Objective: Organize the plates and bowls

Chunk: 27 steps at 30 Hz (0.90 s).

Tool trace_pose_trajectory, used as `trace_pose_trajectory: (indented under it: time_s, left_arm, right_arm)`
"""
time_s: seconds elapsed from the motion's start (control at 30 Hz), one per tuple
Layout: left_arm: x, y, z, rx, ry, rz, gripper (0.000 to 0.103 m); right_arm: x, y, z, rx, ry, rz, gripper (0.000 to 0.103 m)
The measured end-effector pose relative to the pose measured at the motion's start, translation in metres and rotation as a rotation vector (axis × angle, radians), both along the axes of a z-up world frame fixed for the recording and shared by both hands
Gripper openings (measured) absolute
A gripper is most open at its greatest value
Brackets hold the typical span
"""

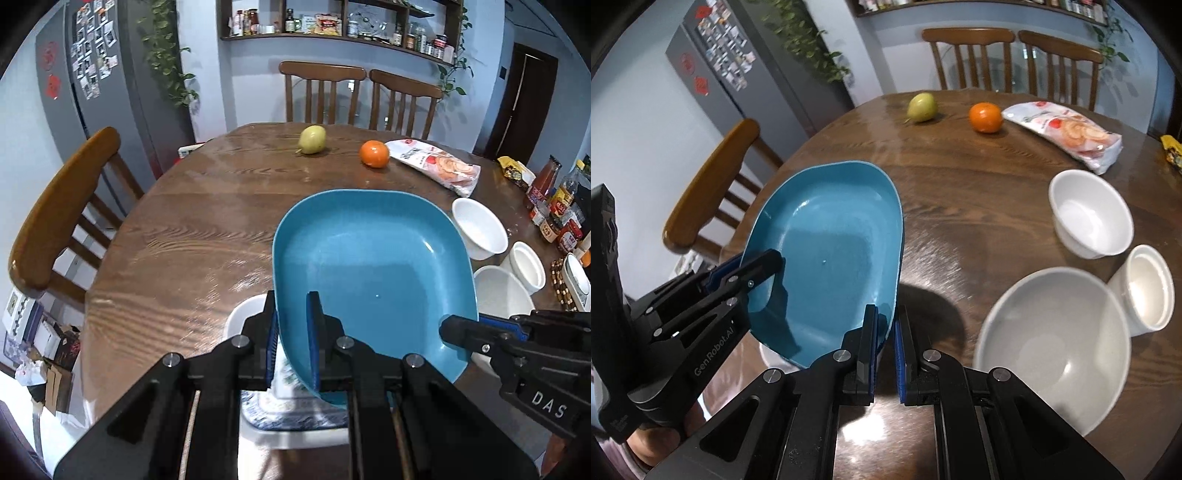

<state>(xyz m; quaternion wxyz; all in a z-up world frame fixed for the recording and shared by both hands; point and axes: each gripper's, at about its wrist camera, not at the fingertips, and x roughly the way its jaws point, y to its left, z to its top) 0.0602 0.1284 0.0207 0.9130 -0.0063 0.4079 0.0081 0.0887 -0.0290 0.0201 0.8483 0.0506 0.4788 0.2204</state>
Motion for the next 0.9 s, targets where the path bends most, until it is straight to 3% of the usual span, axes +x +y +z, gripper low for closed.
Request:
trace_pose_trajectory:
  time_s: [0.37,0.9]
  left_arm:
    - [-0.018,0.024,-0.012,0.005,0.027,0.049,0.011]
    - [-0.021,0.034,-0.046,0.004,0.133,0.062,0.012]
  right_arm:
    - [-0.014,0.028,-0.014,0.000,0.034,0.063,0.010]
    - [-0.017,0.048,-0.040,-0.043,0.107,0.094,0.010]
